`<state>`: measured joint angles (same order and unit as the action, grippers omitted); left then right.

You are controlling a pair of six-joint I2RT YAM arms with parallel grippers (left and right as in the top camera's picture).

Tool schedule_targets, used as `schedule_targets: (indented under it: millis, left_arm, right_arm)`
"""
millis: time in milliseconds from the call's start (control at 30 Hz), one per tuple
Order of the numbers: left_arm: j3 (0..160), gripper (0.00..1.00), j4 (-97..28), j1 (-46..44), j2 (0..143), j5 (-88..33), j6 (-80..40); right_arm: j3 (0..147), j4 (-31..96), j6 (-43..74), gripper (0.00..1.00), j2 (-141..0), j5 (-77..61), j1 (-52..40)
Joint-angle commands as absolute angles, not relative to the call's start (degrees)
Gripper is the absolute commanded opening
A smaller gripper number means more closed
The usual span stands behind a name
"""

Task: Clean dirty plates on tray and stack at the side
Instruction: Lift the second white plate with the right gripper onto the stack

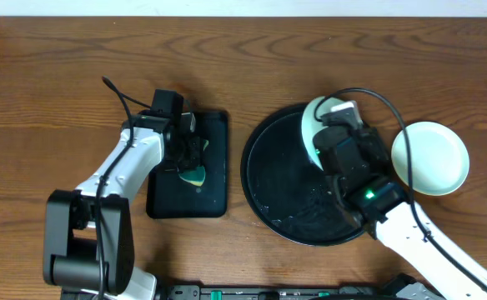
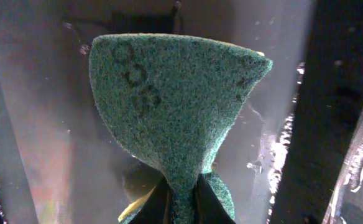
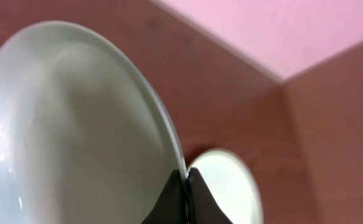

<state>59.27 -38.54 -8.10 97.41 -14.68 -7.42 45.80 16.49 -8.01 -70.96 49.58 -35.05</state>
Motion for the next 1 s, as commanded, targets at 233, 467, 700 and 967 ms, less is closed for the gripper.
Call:
schedule_targets:
  millis: [233, 467, 700, 967]
  left_arm:
    - [59.1, 0.38, -38.3, -8.1, 98.8, -14.3, -6.5]
    - [60.1, 0.49, -38.3, -8.1, 90.8, -14.3, -6.7]
    - [60.1, 0.63, -42.3, -8.1, 86.9, -14.4, -7.6]
    - [60.1, 0.64, -42.8, -8.1, 86.9, -14.4, -7.6]
  right_arm:
    - [47.3, 2.1, -30.4, 0.01, -70.0, 64.4, -42.9]
    - [47.2, 0.6, -27.0, 0.01, -70.0, 68.8, -41.6]
    - [47.2, -1.6, -27.1, 0.01, -70.0, 68.7, -37.8]
    - [47.2, 9.2, -7.7, 0.01, -70.0, 65.3, -36.8]
